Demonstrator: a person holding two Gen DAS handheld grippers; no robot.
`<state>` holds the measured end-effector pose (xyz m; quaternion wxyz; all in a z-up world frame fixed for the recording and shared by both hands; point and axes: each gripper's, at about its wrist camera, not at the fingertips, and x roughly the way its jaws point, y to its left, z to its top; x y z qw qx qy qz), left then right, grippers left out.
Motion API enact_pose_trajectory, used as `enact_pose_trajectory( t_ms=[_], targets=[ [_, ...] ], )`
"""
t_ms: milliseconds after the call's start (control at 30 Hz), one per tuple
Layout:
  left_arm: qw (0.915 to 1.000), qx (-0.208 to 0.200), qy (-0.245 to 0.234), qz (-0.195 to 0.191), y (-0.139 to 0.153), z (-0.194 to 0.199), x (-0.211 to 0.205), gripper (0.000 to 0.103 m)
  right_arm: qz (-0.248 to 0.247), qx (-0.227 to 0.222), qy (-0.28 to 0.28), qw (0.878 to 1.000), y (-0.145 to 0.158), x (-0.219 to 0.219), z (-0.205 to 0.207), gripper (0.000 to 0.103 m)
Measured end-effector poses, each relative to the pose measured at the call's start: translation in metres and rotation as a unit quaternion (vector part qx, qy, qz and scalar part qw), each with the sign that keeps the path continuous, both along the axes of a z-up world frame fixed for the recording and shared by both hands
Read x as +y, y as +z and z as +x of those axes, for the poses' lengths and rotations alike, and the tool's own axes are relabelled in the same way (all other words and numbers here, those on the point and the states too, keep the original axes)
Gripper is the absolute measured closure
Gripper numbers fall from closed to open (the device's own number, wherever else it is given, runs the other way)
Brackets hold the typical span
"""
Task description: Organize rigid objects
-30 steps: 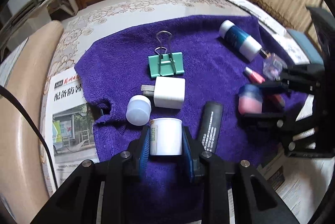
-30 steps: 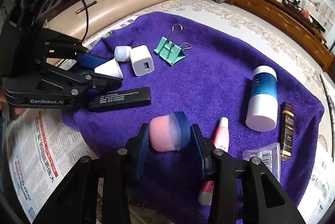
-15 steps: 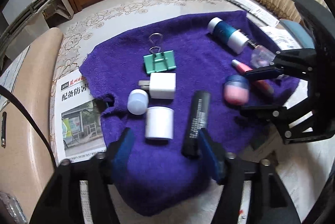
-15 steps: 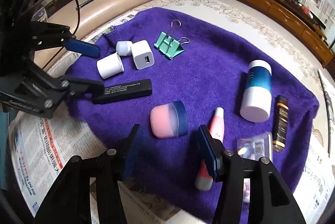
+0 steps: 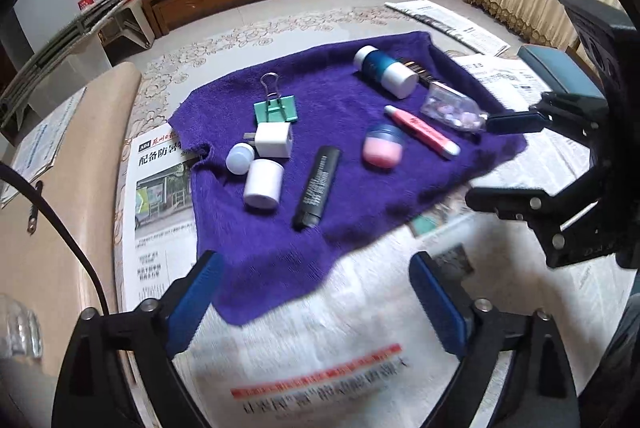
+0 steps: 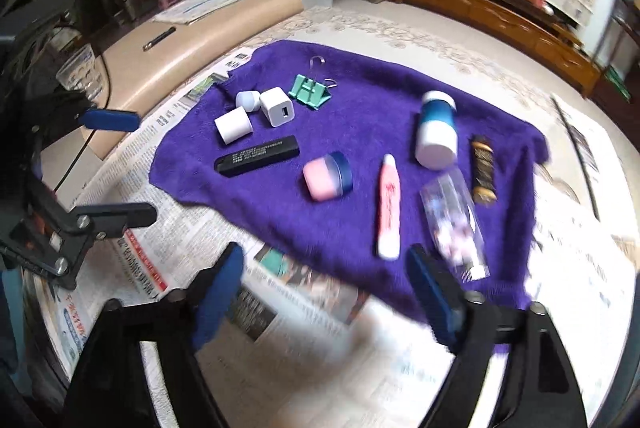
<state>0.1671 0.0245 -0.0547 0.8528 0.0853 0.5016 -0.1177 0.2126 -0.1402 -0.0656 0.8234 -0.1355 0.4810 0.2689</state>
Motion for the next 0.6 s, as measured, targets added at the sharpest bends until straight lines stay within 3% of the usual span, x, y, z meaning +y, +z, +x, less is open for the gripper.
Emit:
enact_pose_trajectory(
  t_ms=[133,267,400,600],
  targets=[
    [0.9995,-0.022,0.018,0.01,0.015,-0.026,-0.009,0.001,0.001,-0.011,-0.044,0.999,0.01,-0.013,-0.031,0.0],
    [0.9986,-0.035,0.039,0.005,0.025,-0.052,-0.017,0.001,-0.007,-0.021,-0.076,0.997,0.015,-0.021,-0.059,0.0],
    [0.9961,-0.052,0.071,0.001,0.034,-0.076,-0.021,0.001,0.014,-0.019,-0.114,0.993,0.022,-0.035,-0.086,0.0],
    [0.9926,-0.073,0.095,-0.023,0.043,-0.105,-0.023,0.001,0.023,-0.026,-0.194,0.98,0.039,-0.052,-0.115,0.0]
  ],
)
